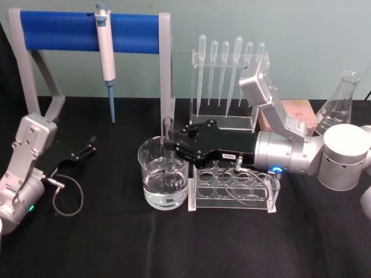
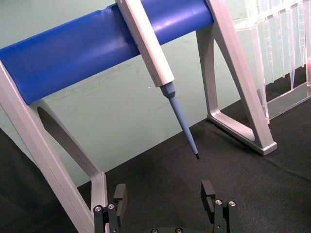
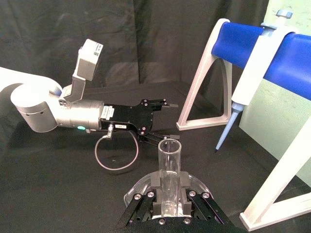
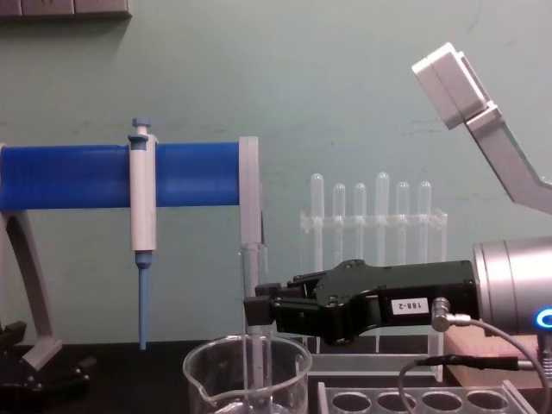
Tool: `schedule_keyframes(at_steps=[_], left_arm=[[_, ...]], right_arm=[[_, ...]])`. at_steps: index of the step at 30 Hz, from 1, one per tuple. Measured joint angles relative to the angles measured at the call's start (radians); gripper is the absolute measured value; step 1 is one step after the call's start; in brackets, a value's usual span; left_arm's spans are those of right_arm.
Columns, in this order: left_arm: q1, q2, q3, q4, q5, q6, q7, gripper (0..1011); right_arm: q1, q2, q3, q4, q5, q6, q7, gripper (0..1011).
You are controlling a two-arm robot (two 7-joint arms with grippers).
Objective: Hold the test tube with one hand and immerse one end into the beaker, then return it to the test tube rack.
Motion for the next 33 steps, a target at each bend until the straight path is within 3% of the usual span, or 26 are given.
schedule_keyframes(at_steps=[33], left_arm=[[0.000,0.000,0.000,0.000,0.000,0.000,0.000,1000]], right_arm=[[0.000,0.000,0.000,0.000,0.000,0.000,0.000,218]])
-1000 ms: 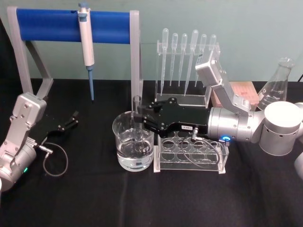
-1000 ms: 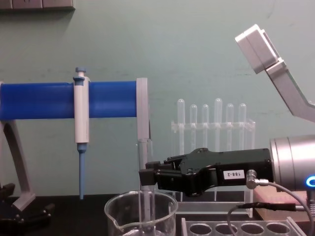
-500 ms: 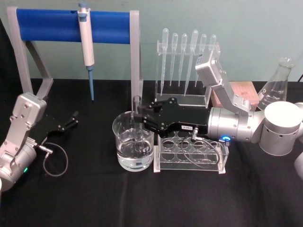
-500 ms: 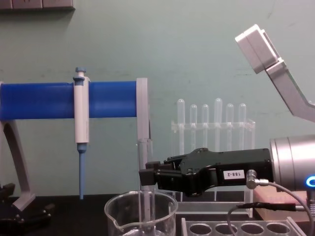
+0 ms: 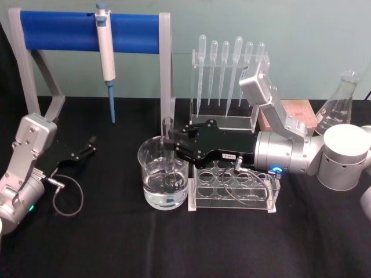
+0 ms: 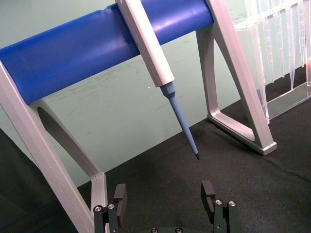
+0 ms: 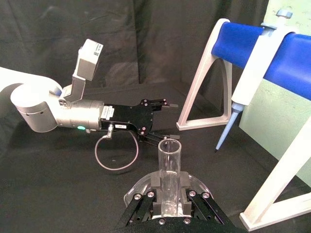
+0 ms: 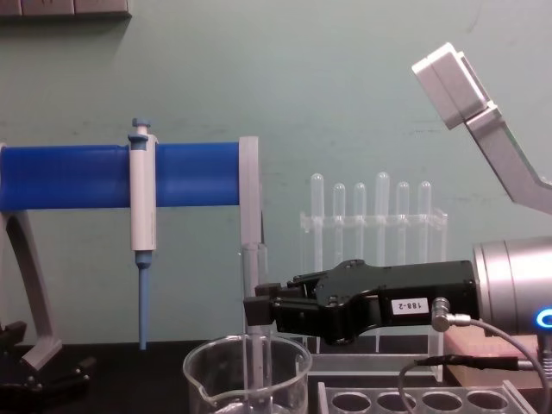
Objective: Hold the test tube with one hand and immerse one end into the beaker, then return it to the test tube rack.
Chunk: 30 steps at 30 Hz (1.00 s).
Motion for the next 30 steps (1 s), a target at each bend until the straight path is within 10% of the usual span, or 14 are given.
schedule_keyframes(at_steps=[30], left_arm=[[0.000,0.000,0.000,0.000,0.000,0.000,0.000,1000]], right_arm=[[0.000,0.000,0.000,0.000,0.000,0.000,0.000,218]])
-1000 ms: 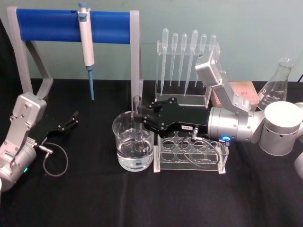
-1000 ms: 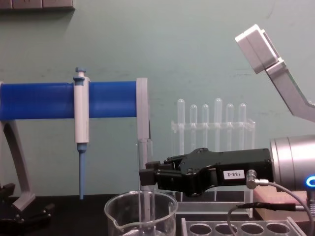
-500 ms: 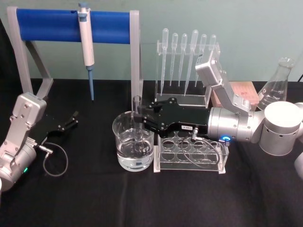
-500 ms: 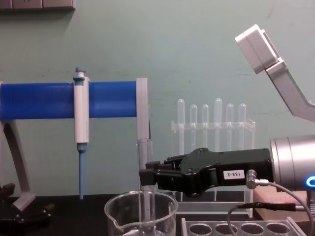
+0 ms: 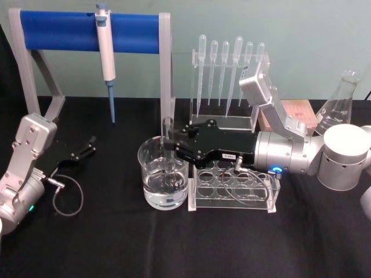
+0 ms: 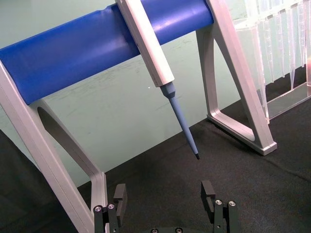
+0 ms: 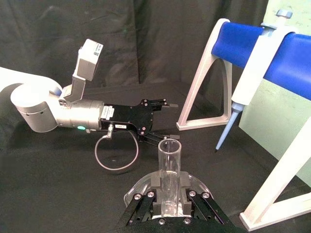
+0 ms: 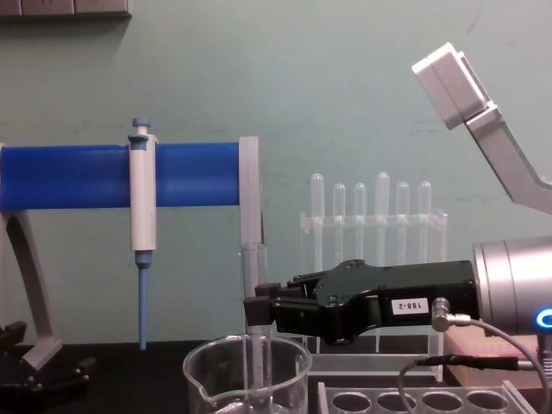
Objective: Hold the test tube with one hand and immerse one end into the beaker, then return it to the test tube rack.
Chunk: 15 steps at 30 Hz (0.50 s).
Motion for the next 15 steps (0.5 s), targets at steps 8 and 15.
schedule_keyframes(at_steps=[8,15], left_arm=[[0.000,0.000,0.000,0.000,0.000,0.000,0.000,1000],[0.000,0.000,0.000,0.000,0.000,0.000,0.000,1000]], right_arm=[[0.000,0.000,0.000,0.000,0.000,0.000,0.000,218],[0.000,0.000,0.000,0.000,0.000,0.000,0.000,218]])
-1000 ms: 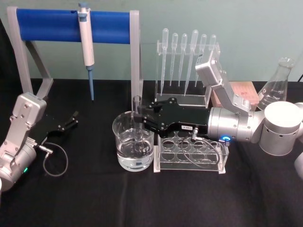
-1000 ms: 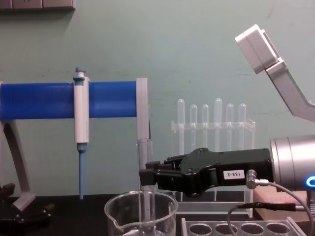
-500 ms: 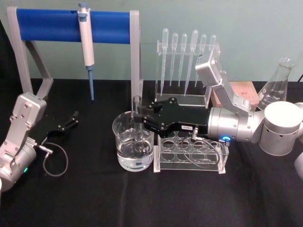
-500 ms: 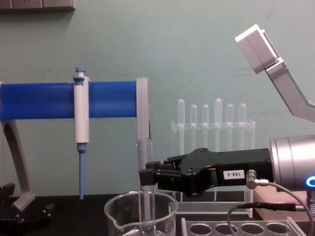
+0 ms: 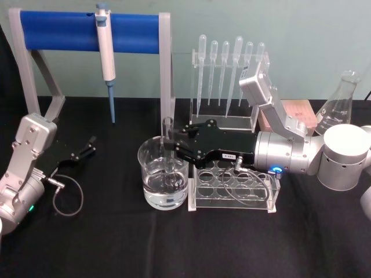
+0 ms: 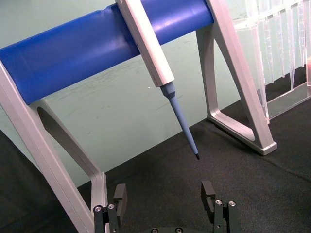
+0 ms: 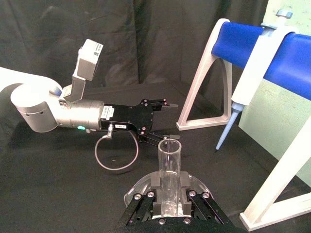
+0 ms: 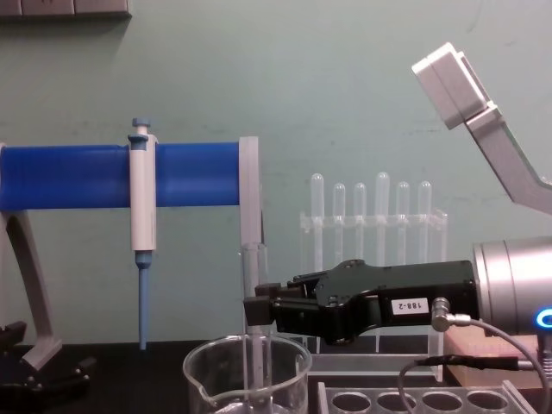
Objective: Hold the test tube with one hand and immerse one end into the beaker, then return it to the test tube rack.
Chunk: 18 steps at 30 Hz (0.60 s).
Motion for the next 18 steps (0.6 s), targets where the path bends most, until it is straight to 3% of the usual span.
schedule_keyframes(at_steps=[18], left_arm=[[0.000,0.000,0.000,0.000,0.000,0.000,0.000,1000]], right_arm=[[0.000,0.000,0.000,0.000,0.000,0.000,0.000,218]])
